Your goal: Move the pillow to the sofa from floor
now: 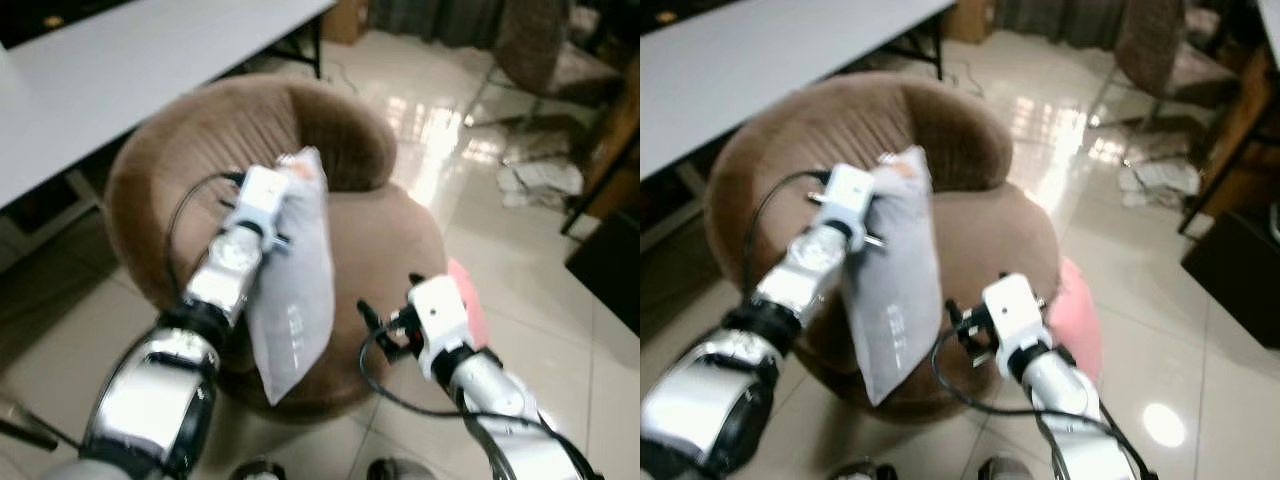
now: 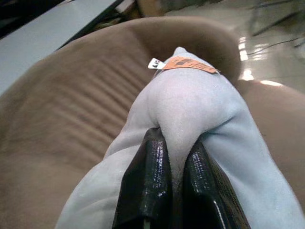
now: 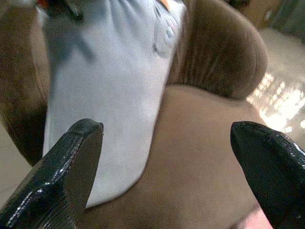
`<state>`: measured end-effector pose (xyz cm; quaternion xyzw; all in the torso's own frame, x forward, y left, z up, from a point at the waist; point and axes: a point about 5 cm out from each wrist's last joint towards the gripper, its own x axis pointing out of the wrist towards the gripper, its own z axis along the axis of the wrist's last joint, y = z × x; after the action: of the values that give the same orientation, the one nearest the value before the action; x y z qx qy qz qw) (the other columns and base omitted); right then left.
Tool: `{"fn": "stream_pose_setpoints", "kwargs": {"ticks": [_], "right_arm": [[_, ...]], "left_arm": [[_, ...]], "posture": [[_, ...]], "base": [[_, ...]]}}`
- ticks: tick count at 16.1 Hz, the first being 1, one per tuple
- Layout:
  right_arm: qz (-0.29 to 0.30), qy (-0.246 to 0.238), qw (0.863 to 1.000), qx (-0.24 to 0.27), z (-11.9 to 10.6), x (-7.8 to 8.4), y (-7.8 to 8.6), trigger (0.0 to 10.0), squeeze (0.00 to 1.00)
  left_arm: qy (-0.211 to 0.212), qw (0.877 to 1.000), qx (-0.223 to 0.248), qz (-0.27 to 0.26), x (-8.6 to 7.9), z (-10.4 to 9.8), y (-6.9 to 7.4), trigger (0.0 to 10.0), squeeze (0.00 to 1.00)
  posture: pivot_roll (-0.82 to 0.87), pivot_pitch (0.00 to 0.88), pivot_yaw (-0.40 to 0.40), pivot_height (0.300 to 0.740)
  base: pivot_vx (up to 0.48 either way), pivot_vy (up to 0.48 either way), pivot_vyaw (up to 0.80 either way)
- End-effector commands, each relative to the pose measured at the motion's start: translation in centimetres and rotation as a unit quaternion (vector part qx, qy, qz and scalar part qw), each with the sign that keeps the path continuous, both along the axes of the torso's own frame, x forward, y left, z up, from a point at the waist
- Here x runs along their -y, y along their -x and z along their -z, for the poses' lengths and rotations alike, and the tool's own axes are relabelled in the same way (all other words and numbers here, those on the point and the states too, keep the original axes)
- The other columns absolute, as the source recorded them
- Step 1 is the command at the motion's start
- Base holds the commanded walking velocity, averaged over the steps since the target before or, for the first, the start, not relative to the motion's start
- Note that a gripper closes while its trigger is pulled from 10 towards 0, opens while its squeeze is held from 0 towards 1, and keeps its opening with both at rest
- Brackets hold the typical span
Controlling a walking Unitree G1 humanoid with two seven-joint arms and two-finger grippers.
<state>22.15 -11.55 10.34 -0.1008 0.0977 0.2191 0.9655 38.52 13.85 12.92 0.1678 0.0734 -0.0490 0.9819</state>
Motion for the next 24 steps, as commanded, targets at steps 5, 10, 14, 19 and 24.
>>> {"fn": "stream_pose_setpoints", "kwargs": {"ticks": [5, 10, 14, 19, 24], "right_arm": [[-0.010, 0.009, 1.000, 0.001, -0.7, 0.1, 0.5, 10.0, 0.00], [-0.020, 0.006, 1.000, 0.001, -0.6, -0.4, 0.0, 10.0, 0.00], [-0.005, 0.004, 1.000, 0.008, -0.7, -0.2, -0.3, 10.0, 0.00], [0.054, -0.009, 0.997, 0.047, -1.2, 0.5, -1.4, 10.0, 0.00], [0.061, -0.011, 0.996, 0.060, -1.5, 0.6, -2.2, 10.0, 0.00]], "left_arm": [[-0.075, 0.985, 0.018, -0.151, -7.4, -2.4, -0.9, 10.0, 1.00], [-0.066, 0.981, 0.070, -0.170, -10.5, -4.8, -0.9, 10.0, 0.16], [0.044, 0.988, 0.109, -0.101, -10.2, -5.9, -0.9, 10.0, 0.00], [0.126, 0.975, 0.164, 0.076, -6.8, -3.6, 7.0, 10.0, 0.00], [0.138, 0.979, 0.129, 0.072, -4.4, -1.7, 10.9, 10.0, 0.00]], "posture": [[-0.16, 0.165, 0.038, 0.740], [-0.14, 0.145, 0.033, 0.740], [-0.12, 0.118, 0.039, 0.740], [-0.06, 0.081, 0.014, 0.740], [-0.05, 0.060, -0.002, 0.740]], "base": [[0.000, 0.000, 0.00], [0.000, 0.000, 0.00], [0.000, 0.000, 0.00], [0.000, 0.000, 0.00], [0.000, -0.096, 0.00]]}}
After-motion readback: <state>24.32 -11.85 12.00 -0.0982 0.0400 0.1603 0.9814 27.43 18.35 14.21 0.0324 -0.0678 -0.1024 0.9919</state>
